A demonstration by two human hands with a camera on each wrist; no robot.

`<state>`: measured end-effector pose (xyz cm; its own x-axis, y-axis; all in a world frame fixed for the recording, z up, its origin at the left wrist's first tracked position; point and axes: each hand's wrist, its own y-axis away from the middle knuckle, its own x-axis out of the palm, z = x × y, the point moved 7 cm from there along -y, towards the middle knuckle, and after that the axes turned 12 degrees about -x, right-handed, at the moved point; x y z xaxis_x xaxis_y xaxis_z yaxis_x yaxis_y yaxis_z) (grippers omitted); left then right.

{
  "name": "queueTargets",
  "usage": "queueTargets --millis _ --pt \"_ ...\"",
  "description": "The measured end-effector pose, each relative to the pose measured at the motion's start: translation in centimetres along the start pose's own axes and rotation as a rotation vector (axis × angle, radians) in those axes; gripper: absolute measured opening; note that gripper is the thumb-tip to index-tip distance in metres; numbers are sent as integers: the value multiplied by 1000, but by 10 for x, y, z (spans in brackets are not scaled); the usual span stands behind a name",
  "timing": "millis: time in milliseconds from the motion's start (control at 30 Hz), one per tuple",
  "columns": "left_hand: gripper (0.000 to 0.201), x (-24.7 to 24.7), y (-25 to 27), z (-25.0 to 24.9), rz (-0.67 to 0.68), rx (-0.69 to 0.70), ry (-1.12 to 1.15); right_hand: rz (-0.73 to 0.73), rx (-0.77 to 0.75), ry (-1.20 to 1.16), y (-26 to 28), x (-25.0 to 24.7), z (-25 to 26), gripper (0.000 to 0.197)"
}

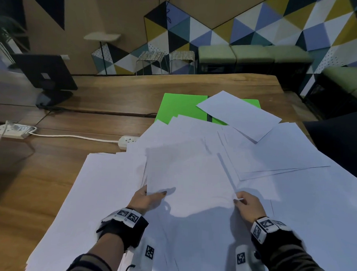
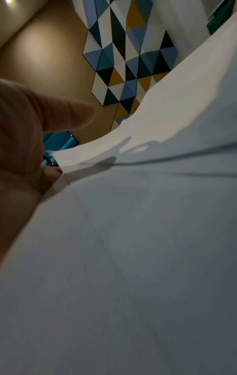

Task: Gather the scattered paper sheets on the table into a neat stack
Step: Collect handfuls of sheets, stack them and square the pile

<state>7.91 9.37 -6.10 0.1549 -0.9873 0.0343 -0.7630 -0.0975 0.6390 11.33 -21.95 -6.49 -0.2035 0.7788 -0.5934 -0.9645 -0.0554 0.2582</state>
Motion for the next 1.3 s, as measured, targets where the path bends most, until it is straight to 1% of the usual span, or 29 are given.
queueTargets --millis 67,133,167,233,300,333,367,433,467,533,567,633,700,733,767,800,833,867,900,967,1000,1067,1133,1200,1233,1267,1300 --pt "32 1 3 0 24 15 13 -75 53 -50 3 -6 -3 8" --pt "31 0 2 3 2 35 20 -102 67 -90 6 -5 -2 5" --pt "31 2 3 2 -7 31 7 -78 60 -86 7 0 1 5" --pt "28 5 3 2 -29 47 -18 6 49 -62 12 15 7 13" --pt "21 8 4 2 -18 37 -67 54 60 -77 20 29 9 20" --pt "17 10 7 0 4 30 -77 54 56 -82 23 32 11 20" --pt "19 12 8 0 39 30 -72 38 54 -72 25 30 14 19" --pt "20 11 9 -1 80 58 -43 -33 29 -93 25 20 18 10" --pt "17 10 10 -2 81 72 -29 -75 9 -138 24 14 20 20" --pt "17 12 11 -9 96 105 13 -135 19 -274 24 4 25 60" --pt "19 14 13 -15 104 121 23 -146 31 -352 23 0 28 75" --pt "22 21 20 -34 134 172 24 -110 0 -557 21 -5 39 93" --pt "28 32 32 -59 199 252 10 -62 -88 -787 17 -16 56 106" --pt "28 36 39 -72 210 291 11 -78 -145 -834 15 -25 65 108" --pt "25 39 45 -86 211 350 8 -117 -199 -825 12 -35 74 102" --pt "22 40 52 -102 180 411 -7 -168 -262 -801 12 -46 87 84" --pt "18 42 60 -118 140 484 -35 -249 -326 -770 13 -59 100 57" --pt "14 43 70 -134 93 552 -57 -332 -416 -743 16 -73 118 36" --pt "12 45 79 -148 63 624 -68 -414 -509 -702 20 -86 133 30" --pt "15 46 93 -170 -7 731 -48 -541 -684 -623 36 -105 165 29" --pt "20 44 98 -176 -34 752 -11 -584 -741 -610 44 -110 174 36" --pt "28 40 101 -179 -47 750 54 -611 -785 -628 53 -111 180 58" --pt "41 36 97 -173 -100 708 27 -585 -715 -618 51 -104 173 81" --pt "52 33 87 -161 -142 638 -17 -515 -594 -580 44 -88 162 109" --pt "57 33 82 -155 -157 612 -46 -487 -540 -565 40 -81 155 118" --pt "62 33 77 -150 -171 582 -72 -485 -506 -566 38 -76 150 113" --pt "60 34 73 -146 -181 562 -80 -495 -517 -566 37 -74 148 101"
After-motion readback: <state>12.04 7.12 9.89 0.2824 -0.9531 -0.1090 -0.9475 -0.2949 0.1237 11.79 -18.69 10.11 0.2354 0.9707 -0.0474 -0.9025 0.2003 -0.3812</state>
